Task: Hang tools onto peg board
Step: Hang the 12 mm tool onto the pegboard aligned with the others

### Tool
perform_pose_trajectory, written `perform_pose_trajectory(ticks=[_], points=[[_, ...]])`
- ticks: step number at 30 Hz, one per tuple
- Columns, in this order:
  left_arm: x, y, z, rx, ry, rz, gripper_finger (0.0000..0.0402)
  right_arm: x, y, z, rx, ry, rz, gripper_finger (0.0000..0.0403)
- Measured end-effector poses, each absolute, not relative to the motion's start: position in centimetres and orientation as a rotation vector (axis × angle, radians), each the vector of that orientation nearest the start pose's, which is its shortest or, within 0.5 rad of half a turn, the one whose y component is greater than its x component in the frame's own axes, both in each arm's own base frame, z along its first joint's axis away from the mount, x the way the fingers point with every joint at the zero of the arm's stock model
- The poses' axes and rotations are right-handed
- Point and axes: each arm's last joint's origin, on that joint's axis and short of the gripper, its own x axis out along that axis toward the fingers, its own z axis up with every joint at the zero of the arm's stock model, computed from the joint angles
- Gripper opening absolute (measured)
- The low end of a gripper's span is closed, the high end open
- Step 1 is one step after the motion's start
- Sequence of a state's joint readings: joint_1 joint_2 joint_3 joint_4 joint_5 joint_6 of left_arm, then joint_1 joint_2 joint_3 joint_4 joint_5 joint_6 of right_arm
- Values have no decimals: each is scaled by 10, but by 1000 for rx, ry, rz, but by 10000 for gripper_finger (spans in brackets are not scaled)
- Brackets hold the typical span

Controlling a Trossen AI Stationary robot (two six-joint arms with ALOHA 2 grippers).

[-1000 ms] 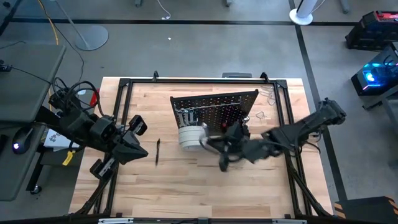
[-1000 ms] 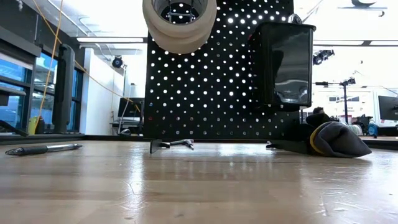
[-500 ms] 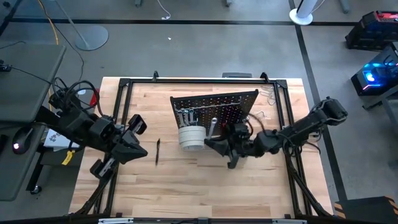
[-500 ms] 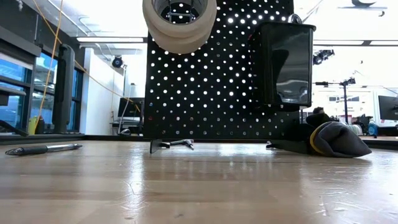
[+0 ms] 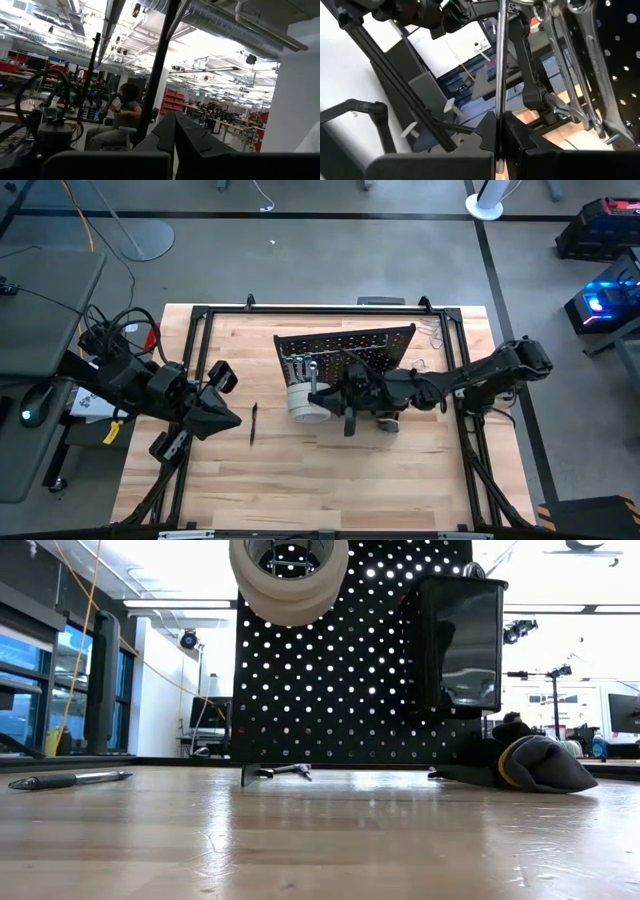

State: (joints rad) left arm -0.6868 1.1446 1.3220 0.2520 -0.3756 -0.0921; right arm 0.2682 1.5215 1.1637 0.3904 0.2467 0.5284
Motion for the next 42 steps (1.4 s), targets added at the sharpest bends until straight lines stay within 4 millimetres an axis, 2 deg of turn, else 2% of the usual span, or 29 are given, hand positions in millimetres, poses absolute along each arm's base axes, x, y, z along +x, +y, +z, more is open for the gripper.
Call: perform_pose_trajectory(ticks=[18, 28, 36, 42], points=[[183, -136, 485, -309, -356, -322, 0, 345, 77, 335, 536, 17, -22, 0], [183, -136, 484, -303, -345, -322, 0, 326, 71, 351, 528, 38, -61, 0], [183, -136, 484, -312, -343, -323, 0, 329, 71, 346, 544, 64, -69, 0], [183, -136, 484, -310, -342, -323, 0, 328, 73, 351, 529, 17, -19, 0]])
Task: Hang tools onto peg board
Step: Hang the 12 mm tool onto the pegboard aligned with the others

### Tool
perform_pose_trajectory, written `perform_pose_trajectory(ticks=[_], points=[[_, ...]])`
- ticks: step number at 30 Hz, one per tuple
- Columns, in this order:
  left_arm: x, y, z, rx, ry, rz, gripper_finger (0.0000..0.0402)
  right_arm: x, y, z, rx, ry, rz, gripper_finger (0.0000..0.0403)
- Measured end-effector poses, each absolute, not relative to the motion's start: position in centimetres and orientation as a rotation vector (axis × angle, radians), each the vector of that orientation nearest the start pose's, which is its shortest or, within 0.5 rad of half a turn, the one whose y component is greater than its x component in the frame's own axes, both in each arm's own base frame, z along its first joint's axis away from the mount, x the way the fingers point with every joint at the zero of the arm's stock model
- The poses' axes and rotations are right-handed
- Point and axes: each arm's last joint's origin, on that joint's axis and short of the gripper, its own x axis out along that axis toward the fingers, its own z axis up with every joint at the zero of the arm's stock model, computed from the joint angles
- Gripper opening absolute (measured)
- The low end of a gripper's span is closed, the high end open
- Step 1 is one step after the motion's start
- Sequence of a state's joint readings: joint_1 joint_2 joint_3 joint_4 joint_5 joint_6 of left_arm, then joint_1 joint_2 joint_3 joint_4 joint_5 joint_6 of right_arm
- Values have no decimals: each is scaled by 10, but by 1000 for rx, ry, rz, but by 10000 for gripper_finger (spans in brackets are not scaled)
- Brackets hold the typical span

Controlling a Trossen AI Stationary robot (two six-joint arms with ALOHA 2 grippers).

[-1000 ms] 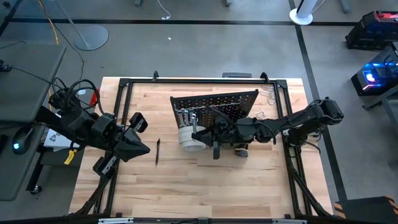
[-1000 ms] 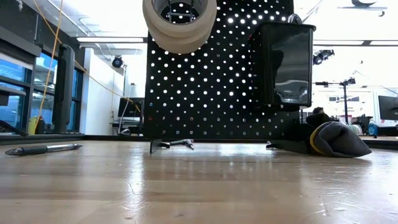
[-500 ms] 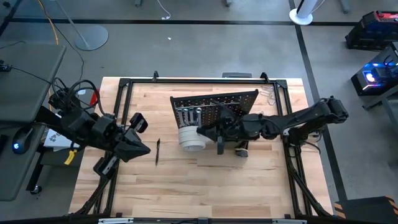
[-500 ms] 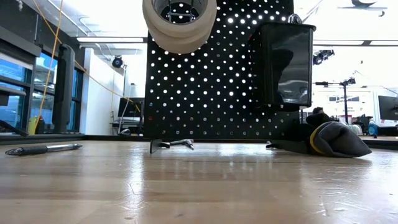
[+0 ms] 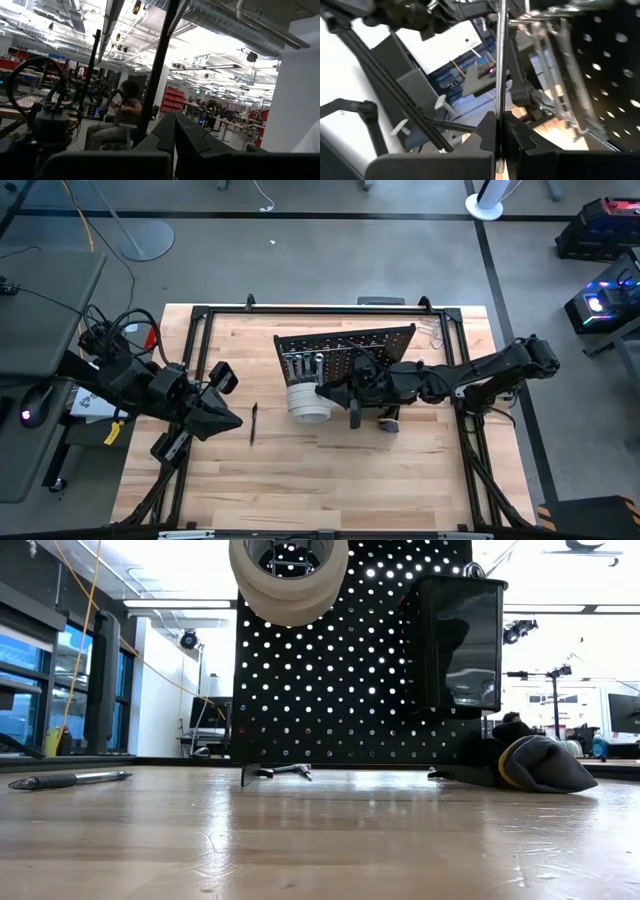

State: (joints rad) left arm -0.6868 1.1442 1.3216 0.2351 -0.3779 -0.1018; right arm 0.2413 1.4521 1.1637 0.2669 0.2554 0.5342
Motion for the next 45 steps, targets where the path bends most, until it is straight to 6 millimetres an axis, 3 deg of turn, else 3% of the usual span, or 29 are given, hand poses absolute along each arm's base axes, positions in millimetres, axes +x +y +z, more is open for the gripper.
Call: perform_pose_trajectory(ticks=[13, 27, 45], points=[[183, -136, 484, -305, -339, -293, 0, 340, 73, 333, 543, 93, -47, 0], [184, -136, 483, -305, -336, -291, 0, 340, 71, 331, 529, 96, -90, 1], [182, -135, 484, -313, -334, -294, 0, 335, 66, 317, 490, 243, -192, 83]])
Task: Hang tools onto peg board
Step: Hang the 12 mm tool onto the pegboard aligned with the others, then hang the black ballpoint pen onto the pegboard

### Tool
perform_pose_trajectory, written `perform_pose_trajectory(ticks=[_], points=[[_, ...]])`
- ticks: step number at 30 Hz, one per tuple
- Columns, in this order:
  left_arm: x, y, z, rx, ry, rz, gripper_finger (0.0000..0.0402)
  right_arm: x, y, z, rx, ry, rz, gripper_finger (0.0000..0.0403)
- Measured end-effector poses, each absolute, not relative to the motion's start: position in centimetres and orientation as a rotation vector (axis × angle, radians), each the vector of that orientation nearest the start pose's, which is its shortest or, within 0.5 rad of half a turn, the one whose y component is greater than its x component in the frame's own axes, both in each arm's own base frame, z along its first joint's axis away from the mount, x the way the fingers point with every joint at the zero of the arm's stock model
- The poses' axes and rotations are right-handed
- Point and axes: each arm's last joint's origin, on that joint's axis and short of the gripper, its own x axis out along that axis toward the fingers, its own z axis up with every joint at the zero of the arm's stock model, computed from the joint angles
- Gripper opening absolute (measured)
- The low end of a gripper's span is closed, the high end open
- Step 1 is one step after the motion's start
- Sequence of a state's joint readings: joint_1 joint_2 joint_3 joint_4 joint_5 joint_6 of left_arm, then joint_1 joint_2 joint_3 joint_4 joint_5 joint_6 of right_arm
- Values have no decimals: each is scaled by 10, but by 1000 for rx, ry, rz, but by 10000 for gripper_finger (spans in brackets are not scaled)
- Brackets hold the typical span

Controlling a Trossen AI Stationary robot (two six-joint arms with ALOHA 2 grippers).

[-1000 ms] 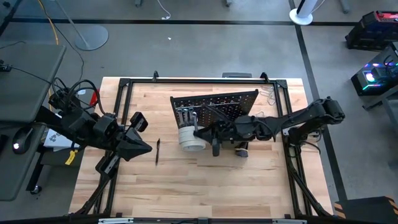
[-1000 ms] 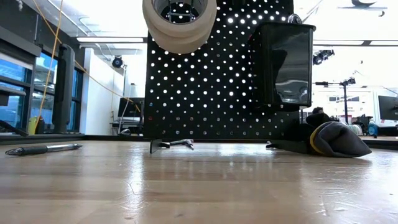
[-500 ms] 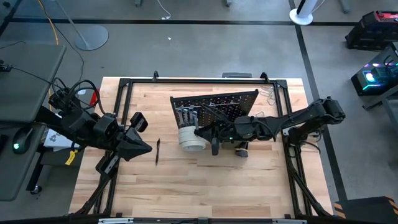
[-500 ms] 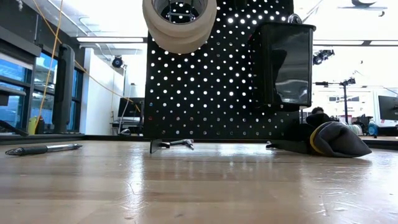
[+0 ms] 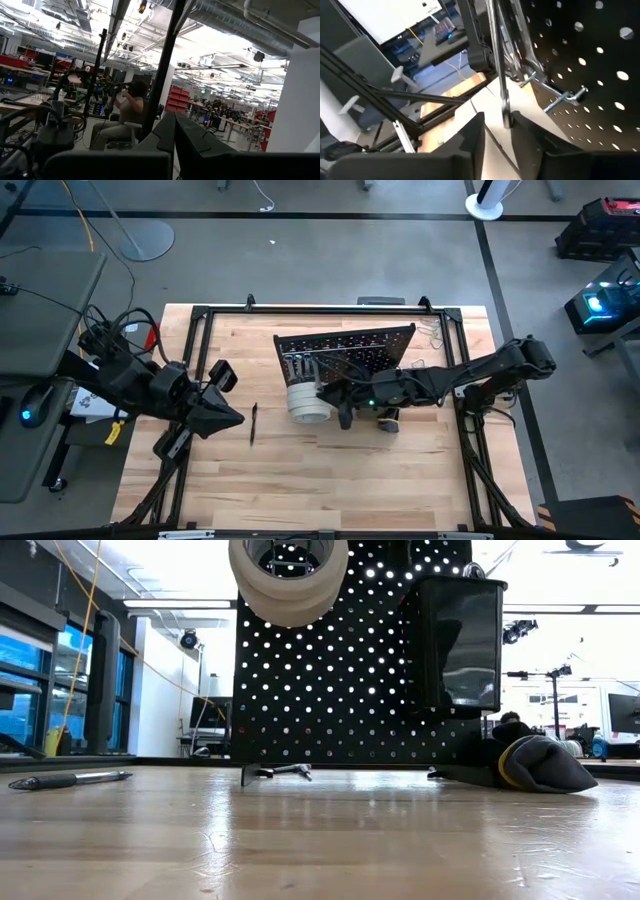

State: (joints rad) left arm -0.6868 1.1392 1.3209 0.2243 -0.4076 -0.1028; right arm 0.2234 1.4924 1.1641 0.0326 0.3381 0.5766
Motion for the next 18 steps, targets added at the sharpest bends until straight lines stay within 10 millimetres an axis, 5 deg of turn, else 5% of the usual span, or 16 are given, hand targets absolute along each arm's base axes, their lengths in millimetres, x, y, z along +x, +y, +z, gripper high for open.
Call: perform_pose_trajectory(ticks=[9, 18], points=[[174, -128, 488, -314, -336, -294, 0, 315, 61, 329, 444, 288, -229, 155], [171, -126, 485, -289, -295, -287, 0, 282, 63, 342, 482, 374, -222, 161]])
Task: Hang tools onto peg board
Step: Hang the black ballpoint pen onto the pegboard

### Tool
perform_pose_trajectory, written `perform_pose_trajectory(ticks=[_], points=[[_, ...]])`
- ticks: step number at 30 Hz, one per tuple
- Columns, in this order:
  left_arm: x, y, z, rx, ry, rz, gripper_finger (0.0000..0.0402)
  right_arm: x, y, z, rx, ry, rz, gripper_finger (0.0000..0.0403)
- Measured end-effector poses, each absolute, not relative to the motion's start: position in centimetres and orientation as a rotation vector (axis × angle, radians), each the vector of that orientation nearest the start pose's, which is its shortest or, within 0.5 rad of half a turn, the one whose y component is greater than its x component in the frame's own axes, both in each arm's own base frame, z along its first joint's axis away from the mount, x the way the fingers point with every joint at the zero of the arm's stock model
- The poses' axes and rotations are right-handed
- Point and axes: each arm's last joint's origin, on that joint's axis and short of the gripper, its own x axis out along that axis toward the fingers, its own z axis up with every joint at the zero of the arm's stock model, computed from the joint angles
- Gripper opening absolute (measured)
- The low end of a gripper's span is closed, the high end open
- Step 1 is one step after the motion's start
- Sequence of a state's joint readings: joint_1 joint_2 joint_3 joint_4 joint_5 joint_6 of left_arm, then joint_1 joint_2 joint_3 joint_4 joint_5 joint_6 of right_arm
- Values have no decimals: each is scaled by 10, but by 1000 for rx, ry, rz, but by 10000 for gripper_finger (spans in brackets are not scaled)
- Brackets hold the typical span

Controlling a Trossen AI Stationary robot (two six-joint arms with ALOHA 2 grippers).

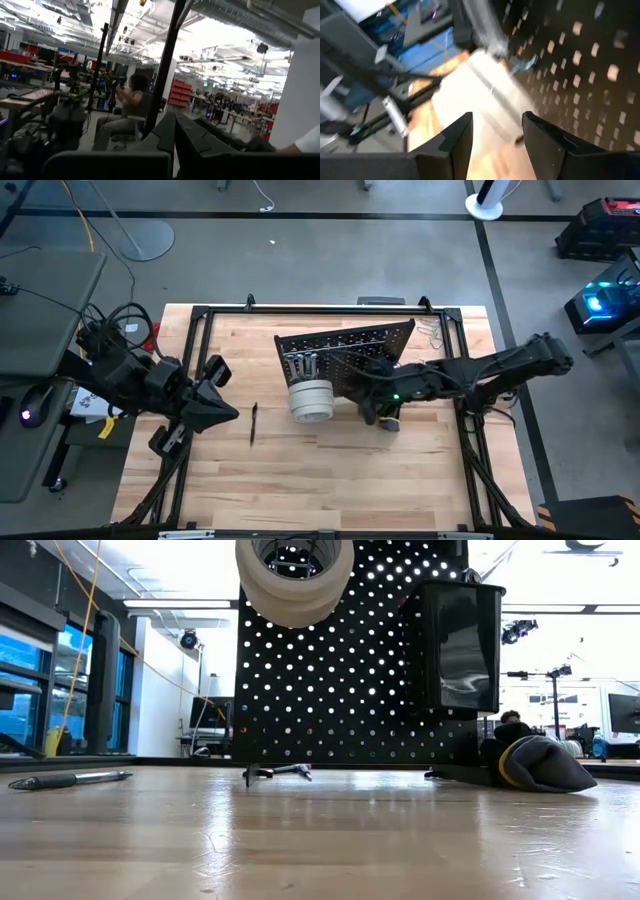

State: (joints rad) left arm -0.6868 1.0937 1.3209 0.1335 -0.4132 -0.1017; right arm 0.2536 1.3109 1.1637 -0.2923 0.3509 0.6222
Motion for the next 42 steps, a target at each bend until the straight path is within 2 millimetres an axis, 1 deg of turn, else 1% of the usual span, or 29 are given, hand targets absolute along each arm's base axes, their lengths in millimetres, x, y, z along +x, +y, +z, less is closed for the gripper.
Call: perform_pose_trajectory(ticks=[4, 13, 22, 26, 33, 36, 38, 40, 42], points=[[172, -126, 482, -271, -263, -283, 0, 270, 72, 340, 514, 457, -188, 161], [173, -126, 477, -249, -221, -265, 0, 251, 104, 330, 568, 602, -144, 161], [173, -125, 477, -248, -217, -240, 0, 234, 131, 326, 636, 678, -101, 161], [173, -126, 476, -249, -209, -240, 0, 226, 140, 322, 649, 726, -98, 161], [174, -126, 471, -311, -153, -237, 0, 214, 154, 321, 666, 750, -86, 161], [176, -126, 462, -381, -52, -206, 5, 211, 159, 321, 682, 760, -76, 161], [179, -128, 449, -459, 65, -168, 18, 208, 162, 321, 688, 769, -69, 161], [185, -135, 428, -522, 228, -115, 37, 205, 166, 320, 681, 776, -54, 161], [193, -147, 399, -557, 429, -27, 64, 202, 169, 320, 672, 775, -52, 161]])
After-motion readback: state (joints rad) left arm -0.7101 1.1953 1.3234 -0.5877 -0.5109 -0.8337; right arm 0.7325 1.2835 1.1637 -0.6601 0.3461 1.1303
